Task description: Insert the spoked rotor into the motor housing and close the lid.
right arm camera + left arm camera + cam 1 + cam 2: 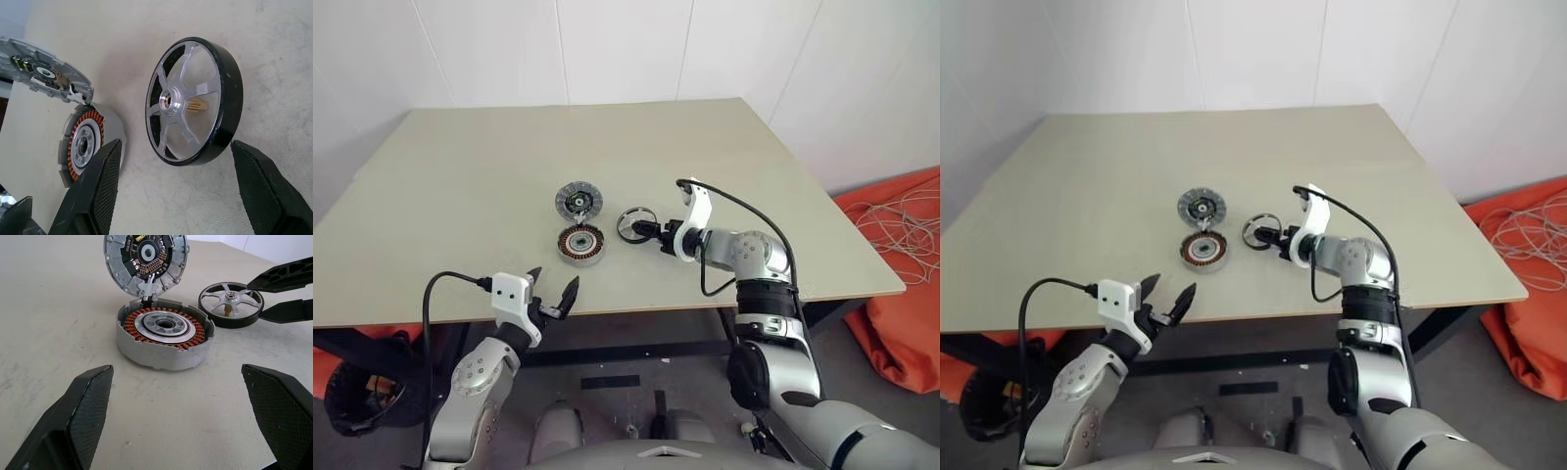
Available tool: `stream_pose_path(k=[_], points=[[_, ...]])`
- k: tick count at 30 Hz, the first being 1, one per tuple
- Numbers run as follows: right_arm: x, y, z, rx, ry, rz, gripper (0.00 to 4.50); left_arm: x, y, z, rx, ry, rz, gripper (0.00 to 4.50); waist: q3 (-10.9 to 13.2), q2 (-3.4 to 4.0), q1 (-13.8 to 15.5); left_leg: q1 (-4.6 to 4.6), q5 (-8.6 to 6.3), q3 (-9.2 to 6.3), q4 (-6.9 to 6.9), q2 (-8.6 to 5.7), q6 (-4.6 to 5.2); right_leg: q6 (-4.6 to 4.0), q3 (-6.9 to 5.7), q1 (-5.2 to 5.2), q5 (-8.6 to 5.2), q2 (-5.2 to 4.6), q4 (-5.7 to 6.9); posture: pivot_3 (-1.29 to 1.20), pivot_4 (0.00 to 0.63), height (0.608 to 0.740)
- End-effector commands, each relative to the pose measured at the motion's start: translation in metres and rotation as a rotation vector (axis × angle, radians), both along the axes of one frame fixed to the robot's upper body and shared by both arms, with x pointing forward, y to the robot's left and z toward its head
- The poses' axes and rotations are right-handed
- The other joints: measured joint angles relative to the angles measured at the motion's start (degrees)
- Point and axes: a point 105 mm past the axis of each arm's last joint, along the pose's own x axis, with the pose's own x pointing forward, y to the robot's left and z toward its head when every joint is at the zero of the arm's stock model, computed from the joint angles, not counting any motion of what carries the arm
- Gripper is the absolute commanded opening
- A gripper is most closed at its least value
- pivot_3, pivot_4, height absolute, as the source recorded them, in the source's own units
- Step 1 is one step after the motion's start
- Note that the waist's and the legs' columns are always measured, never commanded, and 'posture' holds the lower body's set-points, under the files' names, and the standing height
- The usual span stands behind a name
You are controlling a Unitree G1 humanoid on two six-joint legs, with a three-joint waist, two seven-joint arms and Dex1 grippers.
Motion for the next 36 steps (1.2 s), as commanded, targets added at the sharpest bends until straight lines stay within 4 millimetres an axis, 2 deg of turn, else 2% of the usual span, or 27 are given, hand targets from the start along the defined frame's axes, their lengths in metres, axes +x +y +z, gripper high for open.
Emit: stream_pose_path(k=[1,4,7,16,26,36], points=[[0.005,0.001,0.015,0.039,-0.054,-0.027,4.00,0.000,0.000,0.011,-0.003,-0.055,-0.005,4.50,0.0,0.00,0.0,0.00,0.00,0.00,0.00,0.00,0.00,0.00,0.00,0.00,0.00,0.00,0.00,0.00,0.000,0.740],[0.007,0.000,0.014,0.052,-0.050,-0.047,4.00,0.000,0.000,0.010,-0.003,-0.054,-0.005,4.50,0.0,0.00,0.0,0.00,0.01,0.00,0.00,0.00,-0.02,0.00,0.00,0.00,0.00,0.00,0.00,0.00,0.000,0.740],[0.009,-0.003,0.014,0.060,-0.043,-0.072,3.41,0.000,0.001,0.009,-0.002,-0.053,-0.004,4.50,0.0,0.01,0.0,0.00,0.01,0.00,-0.01,0.00,-0.02,0.01,0.00,-0.01,0.00,0.00,0.00,0.00,0.000,0.740],[0.011,-0.004,0.015,0.068,-0.045,-0.082,0.46,0.000,0.002,0.006,-0.004,-0.053,0.002,4.50,0.0,0.08,-0.1,0.01,0.02,0.00,-0.02,0.00,-0.03,0.01,0.00,-0.01,0.00,0.00,0.00,0.00,0.000,0.740],[0.009,-0.006,0.014,0.077,-0.034,-0.083,0.36,0.001,0.003,0.007,-0.006,-0.058,0.002,4.50,0.0,0.08,0.0,0.11,0.08,0.00,-0.04,-0.01,-0.13,0.15,0.00,0.07,-0.08,-0.01,0.05,0.00,0.000,0.740],[0.003,-0.037,0.012,0.170,0.028,-0.178,0.36,0.003,0.001,0.009,-0.012,-0.058,-0.001,4.50,-0.1,0.10,0.5,0.07,0.08,0.01,-0.04,-0.03,-0.14,0.09,0.00,0.07,-0.05,-0.02,0.05,0.00,0.000,0.740]])
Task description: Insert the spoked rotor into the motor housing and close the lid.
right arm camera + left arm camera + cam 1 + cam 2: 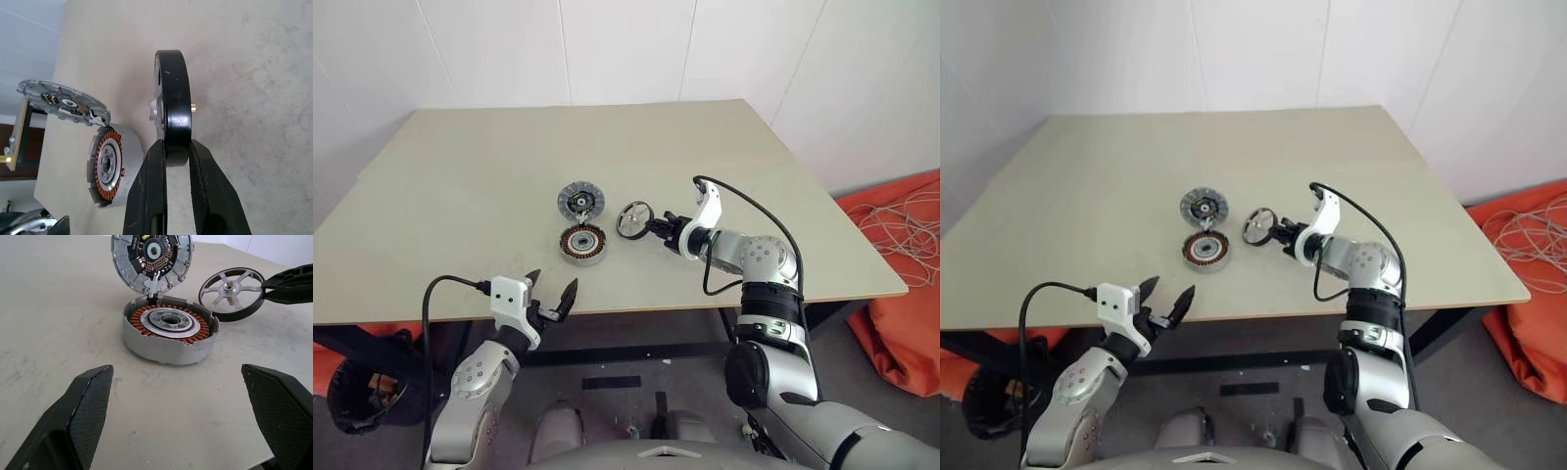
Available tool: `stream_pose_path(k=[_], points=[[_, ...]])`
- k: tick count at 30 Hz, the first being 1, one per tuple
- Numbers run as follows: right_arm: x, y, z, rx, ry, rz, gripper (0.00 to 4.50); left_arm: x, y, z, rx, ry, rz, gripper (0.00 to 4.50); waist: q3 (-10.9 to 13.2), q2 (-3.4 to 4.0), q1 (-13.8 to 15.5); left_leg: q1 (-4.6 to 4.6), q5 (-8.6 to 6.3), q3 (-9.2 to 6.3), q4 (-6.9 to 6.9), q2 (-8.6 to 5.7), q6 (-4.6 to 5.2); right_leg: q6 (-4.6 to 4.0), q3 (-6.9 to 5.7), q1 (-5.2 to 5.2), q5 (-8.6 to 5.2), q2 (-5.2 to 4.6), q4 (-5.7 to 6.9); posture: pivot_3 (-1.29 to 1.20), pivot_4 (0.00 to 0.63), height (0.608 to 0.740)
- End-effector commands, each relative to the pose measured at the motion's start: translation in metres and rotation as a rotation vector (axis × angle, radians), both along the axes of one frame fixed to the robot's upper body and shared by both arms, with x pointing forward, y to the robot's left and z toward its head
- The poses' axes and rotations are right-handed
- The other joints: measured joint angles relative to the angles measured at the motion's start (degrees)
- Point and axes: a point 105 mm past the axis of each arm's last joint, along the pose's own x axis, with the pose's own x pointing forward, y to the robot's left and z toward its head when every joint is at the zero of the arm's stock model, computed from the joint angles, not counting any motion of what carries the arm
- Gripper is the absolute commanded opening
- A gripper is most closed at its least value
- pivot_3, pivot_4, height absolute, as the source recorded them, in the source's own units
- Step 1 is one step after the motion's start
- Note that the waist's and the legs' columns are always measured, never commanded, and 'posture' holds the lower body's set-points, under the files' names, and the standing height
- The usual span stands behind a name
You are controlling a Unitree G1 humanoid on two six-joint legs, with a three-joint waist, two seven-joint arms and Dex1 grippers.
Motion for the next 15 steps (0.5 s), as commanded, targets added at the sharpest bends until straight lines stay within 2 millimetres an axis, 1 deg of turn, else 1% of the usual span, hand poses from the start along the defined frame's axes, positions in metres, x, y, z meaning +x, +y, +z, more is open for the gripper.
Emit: stream_pose_path(k=[1,5,9,12,15], points=[[0.001,-0.024,0.007,0.034,0.005,-0.072,0.36,0.004,-0.001,0.014,-0.009,-0.053,-0.005,4.50,0.0,0.00,0.2,-0.01,0.00,0.00,0.00,-0.01,0.00,0.11,0.00,0.00,-0.06,-0.01,0.00,0.00,0.000,0.740],[-0.004,-0.028,0.011,0.152,0.025,-0.070,0.36,0.004,-0.003,0.013,-0.014,-0.050,-0.010,4.50,0.0,0.00,0.5,-0.03,0.00,0.00,0.00,-0.02,0.00,0.21,0.00,-0.02,-0.12,-0.01,0.00,0.00,0.000,0.740],[-0.008,-0.030,0.013,0.252,0.050,-0.074,0.36,0.005,-0.004,0.012,-0.017,-0.048,-0.014,4.50,0.0,0.03,0.4,-0.09,0.00,0.01,-0.02,0.00,0.00,-0.04,0.00,-0.11,0.02,0.00,0.00,0.00,0.000,0.740],[-0.015,-0.028,0.014,0.306,0.070,-0.036,0.36,0.004,-0.004,0.011,-0.018,-0.047,-0.015,4.50,0.0,0.04,0.4,-0.12,0.00,0.01,-0.03,0.00,0.00,-0.03,0.00,-0.16,0.02,0.00,0.00,0.00,0.000,0.740],[-0.028,-0.021,0.015,0.358,0.090,0.050,0.36,0.004,-0.004,0.010,-0.020,-0.045,-0.015,4.50,0.0,0.05,0.4,-0.12,0.00,0.01,-0.03,0.00,0.00,-0.03,0.00,-0.17,0.02,0.00,0.00,0.00,0.000,0.740]])
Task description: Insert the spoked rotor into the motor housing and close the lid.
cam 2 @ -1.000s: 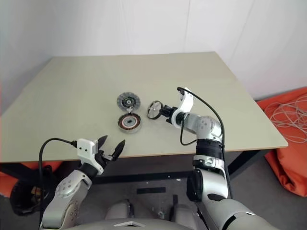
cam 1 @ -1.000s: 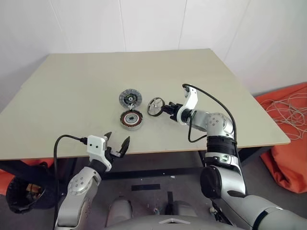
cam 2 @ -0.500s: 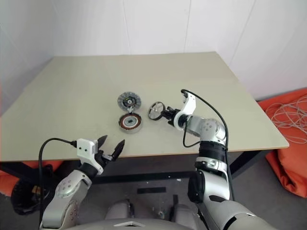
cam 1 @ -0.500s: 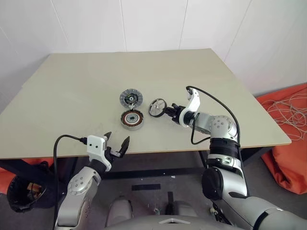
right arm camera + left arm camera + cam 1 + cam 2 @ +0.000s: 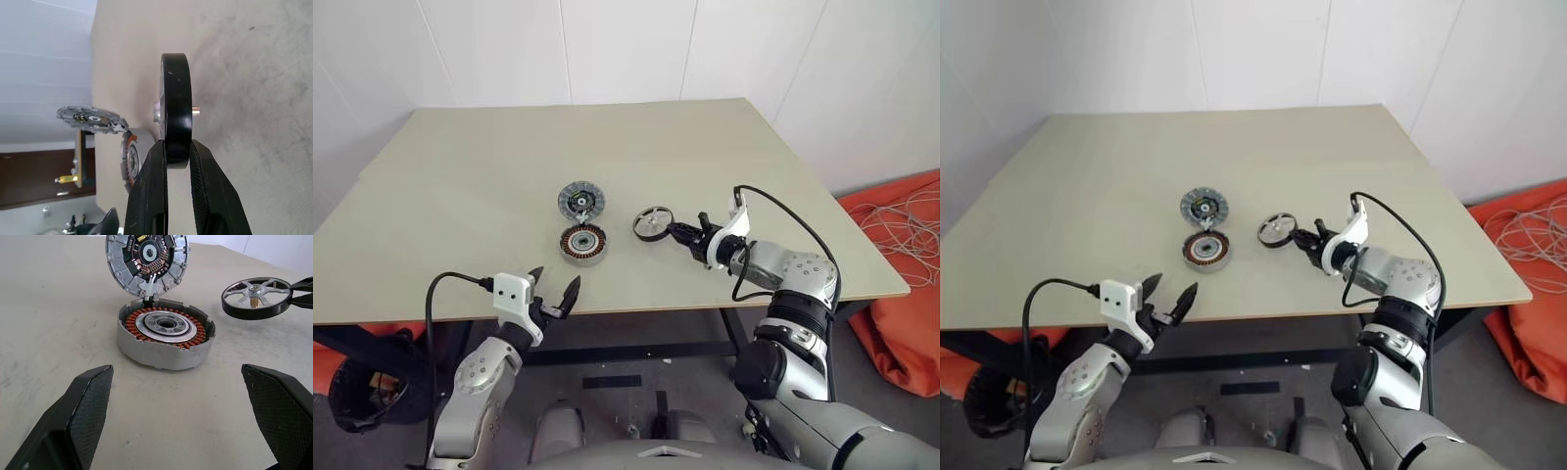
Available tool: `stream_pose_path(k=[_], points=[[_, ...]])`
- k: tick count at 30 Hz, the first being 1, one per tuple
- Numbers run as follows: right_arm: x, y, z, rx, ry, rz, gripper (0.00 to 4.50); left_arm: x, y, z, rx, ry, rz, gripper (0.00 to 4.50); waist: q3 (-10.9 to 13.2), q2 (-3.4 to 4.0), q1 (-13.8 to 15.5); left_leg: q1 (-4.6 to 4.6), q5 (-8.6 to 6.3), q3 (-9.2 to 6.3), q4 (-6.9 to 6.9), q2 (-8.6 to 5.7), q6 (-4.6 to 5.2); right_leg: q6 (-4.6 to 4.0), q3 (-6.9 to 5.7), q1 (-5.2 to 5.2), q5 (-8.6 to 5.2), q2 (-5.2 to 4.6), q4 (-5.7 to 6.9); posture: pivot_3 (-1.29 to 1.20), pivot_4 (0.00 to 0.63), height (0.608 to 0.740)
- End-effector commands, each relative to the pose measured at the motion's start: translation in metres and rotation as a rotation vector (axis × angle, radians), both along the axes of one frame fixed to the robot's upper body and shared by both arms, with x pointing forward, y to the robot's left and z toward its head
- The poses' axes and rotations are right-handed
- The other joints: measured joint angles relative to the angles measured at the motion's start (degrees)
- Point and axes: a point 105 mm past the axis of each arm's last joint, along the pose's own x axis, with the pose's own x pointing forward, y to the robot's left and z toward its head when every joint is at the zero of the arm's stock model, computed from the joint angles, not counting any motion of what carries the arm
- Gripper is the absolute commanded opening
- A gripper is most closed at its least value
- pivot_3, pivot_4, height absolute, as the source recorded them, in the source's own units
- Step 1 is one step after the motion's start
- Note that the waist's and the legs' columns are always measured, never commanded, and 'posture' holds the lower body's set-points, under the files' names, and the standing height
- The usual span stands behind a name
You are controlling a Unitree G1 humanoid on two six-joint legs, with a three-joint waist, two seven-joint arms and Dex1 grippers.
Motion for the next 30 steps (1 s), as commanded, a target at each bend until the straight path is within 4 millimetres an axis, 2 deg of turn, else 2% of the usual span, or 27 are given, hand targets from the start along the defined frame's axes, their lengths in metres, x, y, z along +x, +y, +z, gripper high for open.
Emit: stream_pose_path(k=[1,5,12,15,21,25,30], points=[[-0.013,0.012,0.015,0.095,-0.049,0.112,0.36,0.001,0.000,0.009,-0.009,-0.041,-0.004,4.50,0.0,0.00,0.0,0.00,0.00,0.00,0.00,0.00,0.00,0.01,0.00,0.01,-0.01,0.00,0.00,0.00,0.000,0.740],[-0.027,0.027,0.021,0.164,-0.077,0.220,0.36,0.001,0.001,0.008,-0.010,-0.039,-0.002,4.50,0.0,0.01,0.1,0.00,0.00,-0.01,0.00,0.00,0.00,0.27,0.00,0.01,-0.16,0.00,-0.01,0.00,0.000,0.740],[-0.037,0.051,0.032,0.271,-0.119,0.333,0.36,0.000,0.001,0.008,-0.008,-0.038,-0.001,4.50,0.0,0.03,0.4,0.02,0.01,-0.02,0.00,0.02,-0.02,0.32,0.00,0.02,-0.18,-0.01,-0.01,0.00,0.000,0.740],[-0.040,0.069,0.030,0.294,-0.095,0.381,0.36,-0.001,0.001,0.010,-0.007,-0.039,0.000,4.50,0.0,0.03,0.5,0.01,0.01,-0.01,-0.01,0.02,-0.02,0.32,0.00,0.01,-0.19,-0.01,-0.01,0.00,0.000,0.740],[-0.034,0.089,0.018,0.296,-0.028,0.367,0.36,-0.002,0.002,0.012,-0.006,-0.040,0.005,4.50,0.0,0.03,0.8,-0.02,0.01,-0.01,-0.03,0.01,-0.03,0.32,0.00,-0.02,-0.19,-0.02,-0.01,0.00,0.000,0.740],[-0.026,0.102,0.019,0.306,-0.024,0.355,0.36,-0.002,0.002,0.013,-0.003,-0.041,0.008,4.50,0.0,0.03,0.6,-0.03,0.02,-0.01,-0.04,0.02,-0.05,0.36,-0.01,-0.06,-0.21,-0.04,-0.01,0.00,0.000,0.740],[-0.019,0.108,0.016,0.306,-0.018,0.337,0.36,-0.002,0.002,0.013,-0.002,-0.040,0.007,4.50,0.0,0.03,0.7,-0.07,0.03,-0.01,-0.07,0.02,-0.06,0.36,-0.01,-0.10,-0.21,-0.04,-0.02,0.00,0.000,0.740]])
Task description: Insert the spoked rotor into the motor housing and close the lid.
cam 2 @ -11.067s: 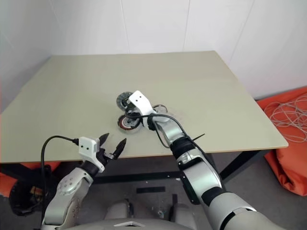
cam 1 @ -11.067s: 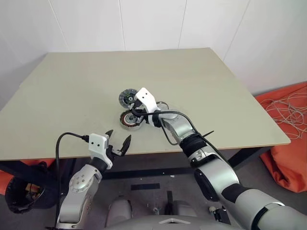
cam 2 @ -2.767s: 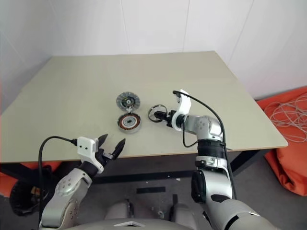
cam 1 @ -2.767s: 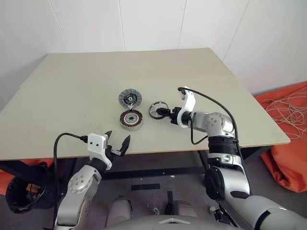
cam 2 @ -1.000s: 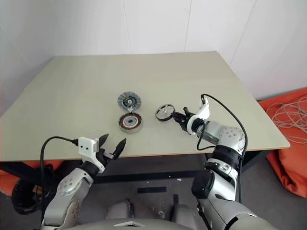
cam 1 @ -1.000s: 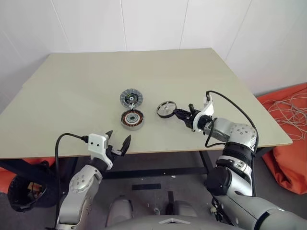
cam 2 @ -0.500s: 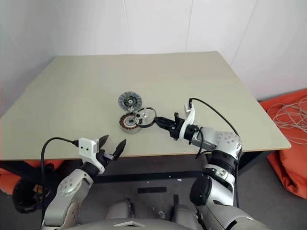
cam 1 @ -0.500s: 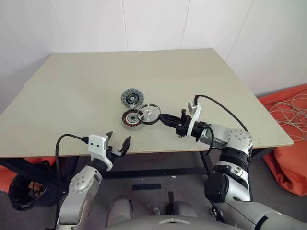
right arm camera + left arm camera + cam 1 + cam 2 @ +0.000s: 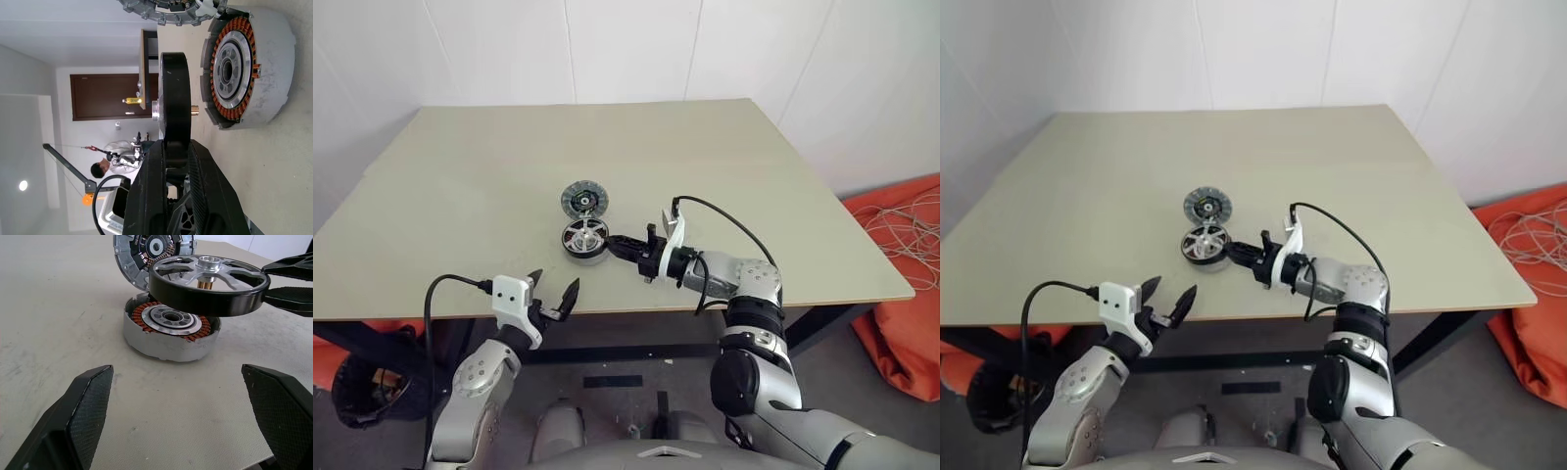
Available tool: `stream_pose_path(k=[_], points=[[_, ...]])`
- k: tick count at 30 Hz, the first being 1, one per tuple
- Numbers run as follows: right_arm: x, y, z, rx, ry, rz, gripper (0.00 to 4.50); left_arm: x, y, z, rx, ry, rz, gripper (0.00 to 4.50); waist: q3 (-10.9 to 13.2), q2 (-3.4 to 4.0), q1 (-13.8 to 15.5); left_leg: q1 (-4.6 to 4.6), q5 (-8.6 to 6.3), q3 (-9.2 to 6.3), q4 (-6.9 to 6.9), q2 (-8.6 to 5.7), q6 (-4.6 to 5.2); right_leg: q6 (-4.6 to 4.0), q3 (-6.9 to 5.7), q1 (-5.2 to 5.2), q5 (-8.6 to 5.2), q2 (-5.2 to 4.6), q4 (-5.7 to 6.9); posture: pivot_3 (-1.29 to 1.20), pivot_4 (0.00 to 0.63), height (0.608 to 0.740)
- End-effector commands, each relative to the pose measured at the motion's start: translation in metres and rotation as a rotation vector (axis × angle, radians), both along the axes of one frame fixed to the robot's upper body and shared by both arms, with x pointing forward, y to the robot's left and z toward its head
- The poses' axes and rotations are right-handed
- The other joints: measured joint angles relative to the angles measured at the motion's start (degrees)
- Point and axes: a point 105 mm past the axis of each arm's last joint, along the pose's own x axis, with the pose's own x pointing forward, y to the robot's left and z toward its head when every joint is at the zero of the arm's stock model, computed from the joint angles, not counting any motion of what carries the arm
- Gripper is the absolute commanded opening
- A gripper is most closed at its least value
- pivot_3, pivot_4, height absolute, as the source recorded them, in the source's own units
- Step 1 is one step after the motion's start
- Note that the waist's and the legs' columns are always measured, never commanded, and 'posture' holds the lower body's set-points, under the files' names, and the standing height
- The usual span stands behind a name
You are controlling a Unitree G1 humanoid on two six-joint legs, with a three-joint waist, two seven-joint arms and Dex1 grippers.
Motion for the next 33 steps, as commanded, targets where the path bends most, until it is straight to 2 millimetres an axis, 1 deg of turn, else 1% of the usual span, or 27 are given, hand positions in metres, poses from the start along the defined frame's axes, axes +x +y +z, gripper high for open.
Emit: stream_pose_path(k=[1,8,12,14,20,33], points=[[0.008,0.008,0.014,0.028,-0.048,-0.001,0.36,0.002,0.000,0.014,-0.002,-0.053,0.002,4.50,0.0,0.00,0.0,-0.01,0.00,0.01,0.00,0.00,0.00,0.00,0.00,-0.01,0.00,0.00,0.00,0.00,0.000,0.740],[0.016,0.012,0.013,0.033,-0.051,-0.031,0.35,0.001,0.000,0.015,-0.001,-0.055,0.002,4.50,0.0,0.00,0.0,-0.02,0.00,0.01,0.00,0.00,0.00,-0.09,0.00,-0.01,0.05,0.00,0.00,0.00,0.000,0.740],[0.020,0.012,0.007,0.011,-0.041,-0.043,0.35,0.002,0.000,0.016,-0.001,-0.056,0.002,4.50,0.0,0.00,0.0,-0.01,0.00,0.01,0.00,0.00,0.00,-0.14,-0.01,-0.01,0.08,0.00,0.00,0.00,0.000,0.740],[0.020,0.013,0.005,0.007,-0.040,-0.044,0.35,0.002,0.000,0.016,-0.001,-0.056,0.002,4.50,0.0,0.00,0.0,-0.02,0.00,0.02,0.00,0.00,0.00,-0.30,-0.01,-0.01,0.18,0.00,0.00,0.00,0.000,0.740],[0.024,0.014,0.000,-0.014,-0.036,-0.058,0.35,0.001,0.001,0.016,0.000,-0.056,0.005,4.50,0.0,0.00,0.0,-0.02,0.00,0.02,0.00,0.01,0.01,-0.30,-0.01,-0.02,0.17,0.00,0.00,0.00,0.000,0.740],[0.029,0.011,0.000,-0.022,-0.049,-0.070,0.35,0.000,0.001,0.015,0.000,-0.052,0.011,4.50,0.0,-0.01,0.0,-0.03,0.00,0.03,0.00,0.01,0.01,-0.36,-0.02,-0.02,0.20,0.00,0.00,0.00,0.000,0.740]])
